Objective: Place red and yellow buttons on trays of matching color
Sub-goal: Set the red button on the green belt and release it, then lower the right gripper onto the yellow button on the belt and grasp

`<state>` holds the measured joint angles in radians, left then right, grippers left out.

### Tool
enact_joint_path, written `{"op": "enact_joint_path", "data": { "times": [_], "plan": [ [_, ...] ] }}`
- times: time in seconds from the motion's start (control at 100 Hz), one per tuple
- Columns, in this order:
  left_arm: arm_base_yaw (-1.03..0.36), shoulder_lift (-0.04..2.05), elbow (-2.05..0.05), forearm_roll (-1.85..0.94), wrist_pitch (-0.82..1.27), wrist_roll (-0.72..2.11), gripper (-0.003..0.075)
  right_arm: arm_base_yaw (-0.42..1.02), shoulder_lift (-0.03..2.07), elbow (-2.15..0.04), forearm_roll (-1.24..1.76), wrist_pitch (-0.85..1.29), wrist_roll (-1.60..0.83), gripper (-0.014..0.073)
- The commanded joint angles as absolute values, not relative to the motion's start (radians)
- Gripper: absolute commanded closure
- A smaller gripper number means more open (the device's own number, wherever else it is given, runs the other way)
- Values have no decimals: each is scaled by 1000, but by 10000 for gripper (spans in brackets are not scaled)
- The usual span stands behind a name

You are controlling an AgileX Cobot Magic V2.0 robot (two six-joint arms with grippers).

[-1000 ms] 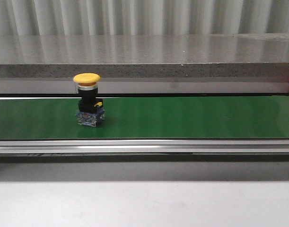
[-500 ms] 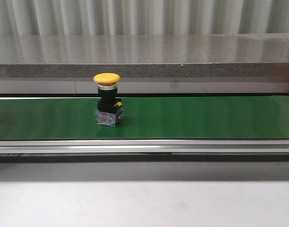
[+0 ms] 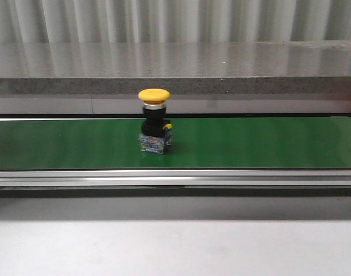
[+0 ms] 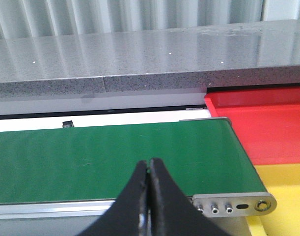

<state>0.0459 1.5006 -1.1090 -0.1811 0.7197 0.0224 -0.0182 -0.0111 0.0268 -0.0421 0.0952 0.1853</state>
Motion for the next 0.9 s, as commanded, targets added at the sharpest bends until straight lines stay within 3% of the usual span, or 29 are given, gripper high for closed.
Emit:
{"op": "enact_joint_path", "data": {
  "times": [0.0, 0.24, 0.76, 0.89],
  "plan": [
    [19, 1401, -1141, -204, 676, 41, 88, -18, -26, 28, -54, 14, 181, 661],
    [-50, 1143, -1061, -204, 577, 41, 101, -18, -26, 28, -54, 14, 181, 661],
    [-70, 533, -642, -201, 545, 44, 106, -18, -26, 28, -54, 12, 181, 661],
    [-70, 423, -568, -201, 547, 44, 213, -18, -26, 28, -54, 6, 181, 661]
  ]
}}
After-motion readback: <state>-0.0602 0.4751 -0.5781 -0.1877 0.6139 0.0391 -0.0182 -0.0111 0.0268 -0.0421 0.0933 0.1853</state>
